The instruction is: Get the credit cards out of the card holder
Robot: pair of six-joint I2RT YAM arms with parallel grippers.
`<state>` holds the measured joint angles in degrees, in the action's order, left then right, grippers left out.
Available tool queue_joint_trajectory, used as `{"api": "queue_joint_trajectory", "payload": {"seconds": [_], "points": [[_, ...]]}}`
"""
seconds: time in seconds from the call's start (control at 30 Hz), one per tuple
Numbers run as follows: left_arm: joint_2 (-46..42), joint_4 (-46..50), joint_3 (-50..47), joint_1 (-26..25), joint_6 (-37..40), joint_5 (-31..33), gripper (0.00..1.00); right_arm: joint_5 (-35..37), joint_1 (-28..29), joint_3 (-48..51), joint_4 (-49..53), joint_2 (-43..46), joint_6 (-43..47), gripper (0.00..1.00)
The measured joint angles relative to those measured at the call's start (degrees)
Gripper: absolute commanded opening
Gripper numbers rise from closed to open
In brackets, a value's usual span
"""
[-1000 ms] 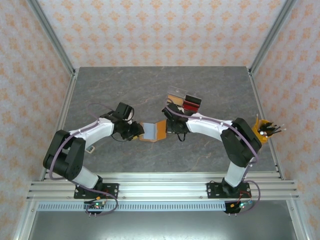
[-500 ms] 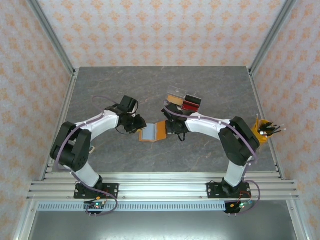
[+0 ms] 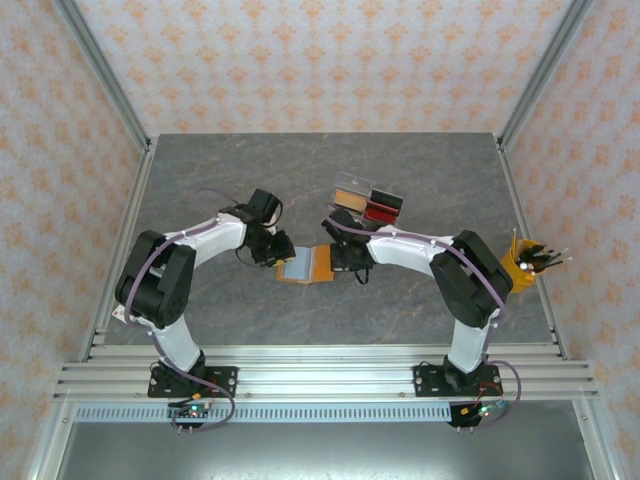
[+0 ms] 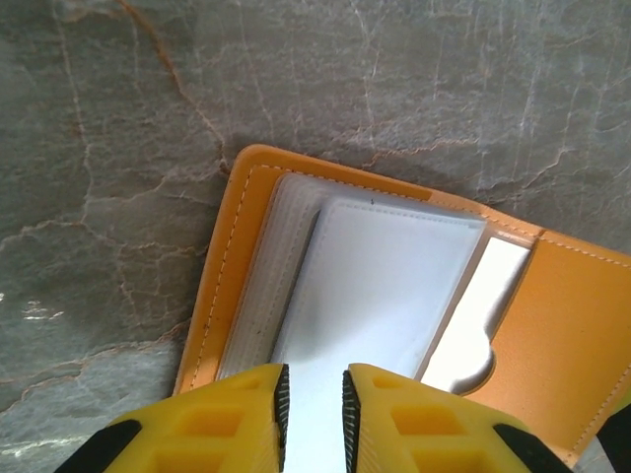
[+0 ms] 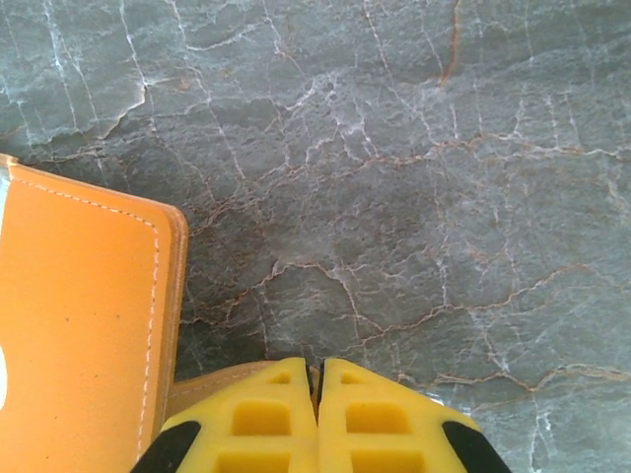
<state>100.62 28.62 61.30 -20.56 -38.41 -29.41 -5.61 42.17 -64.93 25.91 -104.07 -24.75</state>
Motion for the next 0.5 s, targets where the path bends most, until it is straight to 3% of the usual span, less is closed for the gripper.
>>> {"api": "queue_joint_trajectory", "payload": {"seconds": [0.17, 0.5], "points": [[0.8, 1.5, 0.6, -0.1, 0.9, 0.4, 0.35, -0.4, 0.0, -0.3, 0.0, -0.2, 0.0, 0.05], [1.2, 1.9, 0.9, -0.2, 0.9, 0.9, 0.31, -1.5, 0.0, -0.3, 0.0, -0.4, 0.0, 0.05]]}}
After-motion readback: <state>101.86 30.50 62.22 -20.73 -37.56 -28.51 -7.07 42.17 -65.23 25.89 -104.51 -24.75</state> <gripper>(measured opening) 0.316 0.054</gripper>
